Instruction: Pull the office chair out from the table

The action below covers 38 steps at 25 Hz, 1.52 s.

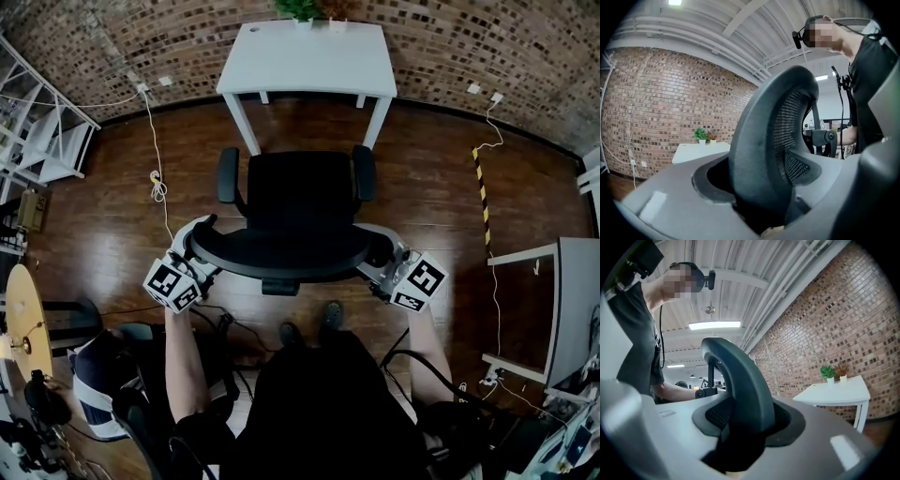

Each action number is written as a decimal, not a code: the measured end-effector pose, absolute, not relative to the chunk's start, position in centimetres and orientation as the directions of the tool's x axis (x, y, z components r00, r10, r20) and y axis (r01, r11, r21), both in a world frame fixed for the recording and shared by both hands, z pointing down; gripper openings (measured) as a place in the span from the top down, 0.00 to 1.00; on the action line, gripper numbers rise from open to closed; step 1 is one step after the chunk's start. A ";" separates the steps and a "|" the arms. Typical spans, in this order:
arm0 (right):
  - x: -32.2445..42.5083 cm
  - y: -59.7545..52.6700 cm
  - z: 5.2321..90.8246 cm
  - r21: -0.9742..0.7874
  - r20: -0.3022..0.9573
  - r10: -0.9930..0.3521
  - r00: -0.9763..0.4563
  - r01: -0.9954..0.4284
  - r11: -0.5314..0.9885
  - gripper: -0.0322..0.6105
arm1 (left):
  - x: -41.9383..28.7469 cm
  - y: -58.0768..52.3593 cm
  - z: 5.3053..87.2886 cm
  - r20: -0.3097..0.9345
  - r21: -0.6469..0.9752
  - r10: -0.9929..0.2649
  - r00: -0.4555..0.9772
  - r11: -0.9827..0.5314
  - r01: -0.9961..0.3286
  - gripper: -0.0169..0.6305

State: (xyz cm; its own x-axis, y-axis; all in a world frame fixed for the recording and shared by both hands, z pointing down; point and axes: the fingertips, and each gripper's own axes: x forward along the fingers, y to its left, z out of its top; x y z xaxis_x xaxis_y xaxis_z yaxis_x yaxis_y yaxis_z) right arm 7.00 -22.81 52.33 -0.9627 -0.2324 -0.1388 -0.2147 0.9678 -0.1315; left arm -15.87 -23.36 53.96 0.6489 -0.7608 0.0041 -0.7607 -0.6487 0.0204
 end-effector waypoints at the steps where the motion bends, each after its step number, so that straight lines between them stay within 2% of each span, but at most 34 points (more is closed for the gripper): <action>1: 6.8 -22.4 51.9 -0.128 -0.141 -0.239 -0.961 -0.221 0.967 0.65 | -16.1 -23.0 53.5 0.001 0.018 -0.758 0.653 -0.653 -0.757 0.28; 7: 2.8 -19.5 54.0 -0.095 -0.133 -0.274 -0.952 -0.263 0.960 0.64 | -20.0 -20.1 54.7 -0.030 0.012 -0.738 0.674 -0.674 -0.738 0.29; 13: 2.1 -15.8 55.9 -0.064 -0.120 -0.310 -0.943 -0.304 0.951 0.63 | -20.8 -16.1 55.6 -0.078 0.016 -0.710 0.700 -0.703 -0.711 0.30; 30: 2.5 -8.1 59.3 -0.047 -0.116 -0.318 -0.941 -0.315 0.948 0.63 | -20.4 -8.4 58.5 -0.137 -0.018 -0.700 0.701 -0.706 -0.708 0.31; 38: 6.3 -6.1 57.0 -0.043 -0.115 -0.302 -0.946 -0.299 0.953 0.63 | -16.3 -6.7 56.6 -0.133 -0.042 -0.732 0.668 -0.669 -0.742 0.29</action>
